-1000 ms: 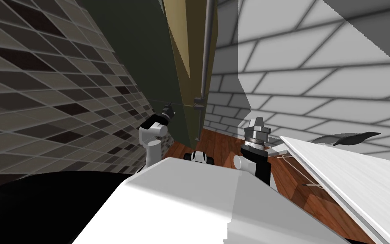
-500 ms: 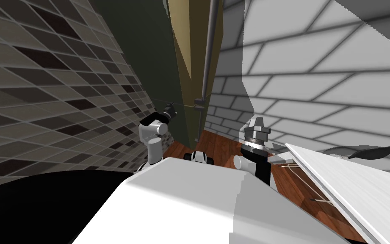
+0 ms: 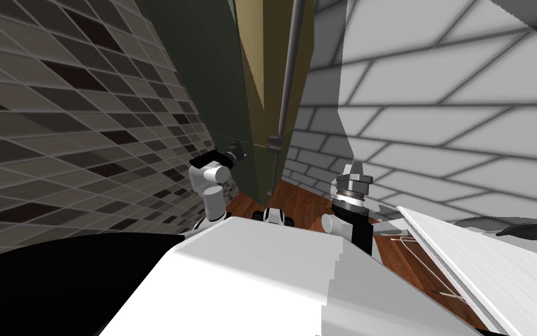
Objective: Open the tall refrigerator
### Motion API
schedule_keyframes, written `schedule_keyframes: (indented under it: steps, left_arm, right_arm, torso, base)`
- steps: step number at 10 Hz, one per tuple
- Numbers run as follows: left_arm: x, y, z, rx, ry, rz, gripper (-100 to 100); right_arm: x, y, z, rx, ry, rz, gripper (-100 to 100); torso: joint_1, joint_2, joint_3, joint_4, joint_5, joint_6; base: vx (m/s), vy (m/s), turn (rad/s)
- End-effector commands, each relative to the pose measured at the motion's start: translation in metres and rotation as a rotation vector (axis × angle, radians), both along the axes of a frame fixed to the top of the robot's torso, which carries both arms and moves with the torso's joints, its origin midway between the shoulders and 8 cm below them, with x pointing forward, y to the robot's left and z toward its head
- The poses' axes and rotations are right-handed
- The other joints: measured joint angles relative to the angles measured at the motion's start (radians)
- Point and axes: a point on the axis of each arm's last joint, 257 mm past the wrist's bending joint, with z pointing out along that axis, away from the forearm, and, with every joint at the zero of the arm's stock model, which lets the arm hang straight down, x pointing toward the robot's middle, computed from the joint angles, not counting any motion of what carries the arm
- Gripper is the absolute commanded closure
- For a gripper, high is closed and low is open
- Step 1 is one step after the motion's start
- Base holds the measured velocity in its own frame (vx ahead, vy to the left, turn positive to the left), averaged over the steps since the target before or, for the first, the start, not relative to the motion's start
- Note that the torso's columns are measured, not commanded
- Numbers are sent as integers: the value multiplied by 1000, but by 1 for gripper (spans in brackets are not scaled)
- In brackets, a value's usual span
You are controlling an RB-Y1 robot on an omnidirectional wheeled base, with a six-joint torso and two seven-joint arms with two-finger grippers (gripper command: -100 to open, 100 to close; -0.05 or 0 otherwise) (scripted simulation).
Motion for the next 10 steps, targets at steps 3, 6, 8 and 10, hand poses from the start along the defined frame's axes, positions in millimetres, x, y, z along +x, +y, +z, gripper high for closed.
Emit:
schedule_keyframes:
  steps: [3, 6, 8, 10]
  left_arm:
    - [-3, -44, 11, -24, 28, -119, -100]
    - [-6, -51, 16, -23, 28, -140, -100]
    - [-10, -58, 22, -19, 25, -159, -100]
    - [-10, -58, 22, -19, 25, -159, -100]
  right_arm:
    - [0, 0, 0, 0, 0, 0, 0]
    - [0, 0, 0, 0, 0, 0, 0]
    - [0, 0, 0, 0, 0, 0, 0]
    - [0, 0, 0, 0, 0, 0, 0]
  torso:
    - [-8, -2, -1, -3, -3, 6]
    - [-16, -1, -1, 0, -8, 7]
    - [-13, -2, -2, -1, -7, 9]
    - [-18, -2, -3, 1, -10, 9]
  base:
    - [12, -98, 95]
    - [17, -50, 44]
    - [12, -12, 26]
    - [5, -28, 31]
